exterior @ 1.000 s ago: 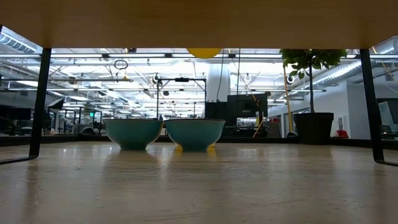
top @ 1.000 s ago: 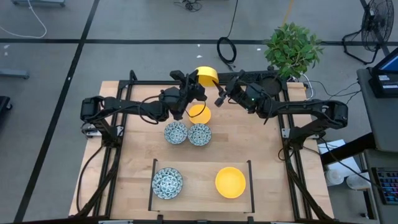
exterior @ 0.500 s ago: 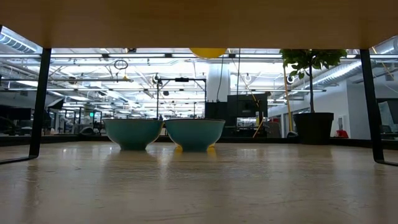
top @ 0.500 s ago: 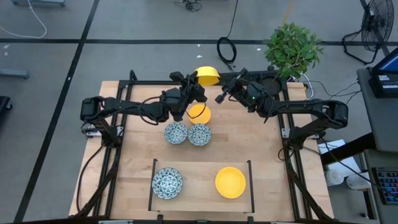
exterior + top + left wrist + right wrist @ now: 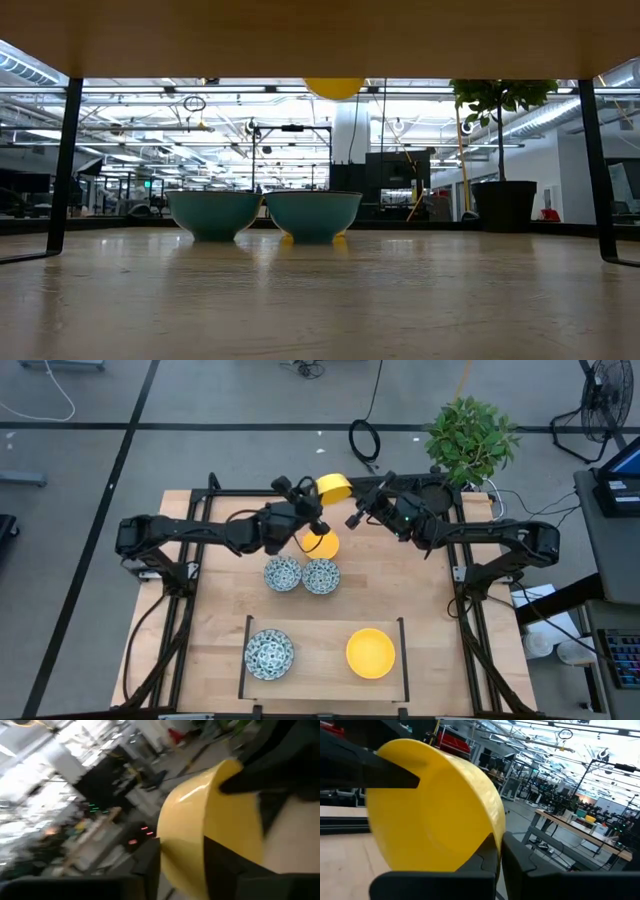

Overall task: Pick & Place Mini bowls
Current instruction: Stack the left yellow bowl on the yellow bowl on the shelf

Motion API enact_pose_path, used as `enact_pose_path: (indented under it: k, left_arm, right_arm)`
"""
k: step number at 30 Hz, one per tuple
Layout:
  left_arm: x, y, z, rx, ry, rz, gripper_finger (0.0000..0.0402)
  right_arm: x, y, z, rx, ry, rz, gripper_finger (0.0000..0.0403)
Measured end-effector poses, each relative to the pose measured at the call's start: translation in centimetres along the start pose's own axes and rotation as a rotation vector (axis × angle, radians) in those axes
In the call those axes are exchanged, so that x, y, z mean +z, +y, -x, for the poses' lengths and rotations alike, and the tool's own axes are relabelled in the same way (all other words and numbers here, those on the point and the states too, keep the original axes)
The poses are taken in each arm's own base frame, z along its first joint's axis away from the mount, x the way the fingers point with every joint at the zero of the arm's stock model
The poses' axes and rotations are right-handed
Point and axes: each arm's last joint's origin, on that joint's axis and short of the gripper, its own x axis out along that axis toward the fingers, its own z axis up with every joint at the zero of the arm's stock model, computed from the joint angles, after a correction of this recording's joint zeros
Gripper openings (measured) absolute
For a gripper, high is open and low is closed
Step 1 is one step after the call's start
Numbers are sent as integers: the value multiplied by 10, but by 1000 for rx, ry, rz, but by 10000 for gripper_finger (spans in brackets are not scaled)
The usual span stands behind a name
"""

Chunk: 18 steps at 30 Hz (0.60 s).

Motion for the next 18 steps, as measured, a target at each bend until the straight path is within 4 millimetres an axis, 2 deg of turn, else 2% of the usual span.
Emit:
enact_pose_path:
  k: [4,7,18]
  left_arm:
    - [5,13,14,-148,-47,91,182]
    - [7,23,25,-313,-80,139,203]
    - [1,70,50,-700,-93,316,212]
  right_arm:
    - [-1,1,0,17,2,6,0]
    - [-1,2,0,23,5,9,1]
    - [-3,2,0,7,26,18,1]
